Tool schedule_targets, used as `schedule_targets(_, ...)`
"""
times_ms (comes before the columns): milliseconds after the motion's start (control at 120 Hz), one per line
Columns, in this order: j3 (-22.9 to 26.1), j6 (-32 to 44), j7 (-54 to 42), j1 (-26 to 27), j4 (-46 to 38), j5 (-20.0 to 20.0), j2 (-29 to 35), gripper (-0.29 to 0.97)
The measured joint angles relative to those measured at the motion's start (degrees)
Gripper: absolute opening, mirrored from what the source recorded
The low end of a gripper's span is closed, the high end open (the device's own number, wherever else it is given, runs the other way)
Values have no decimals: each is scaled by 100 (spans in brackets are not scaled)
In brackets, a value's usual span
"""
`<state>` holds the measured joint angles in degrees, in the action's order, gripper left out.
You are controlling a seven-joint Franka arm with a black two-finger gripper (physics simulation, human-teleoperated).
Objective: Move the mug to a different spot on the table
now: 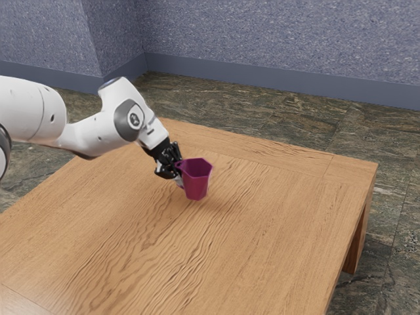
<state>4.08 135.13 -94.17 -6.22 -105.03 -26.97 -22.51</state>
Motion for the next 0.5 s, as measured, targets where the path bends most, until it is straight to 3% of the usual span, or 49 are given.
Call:
schedule_targets(308, 49, 232, -151, -456, -927, -3, 351, -10)
schedule_targets(500, 58, 132, -195, -641, -1051, 2, 313, 27)
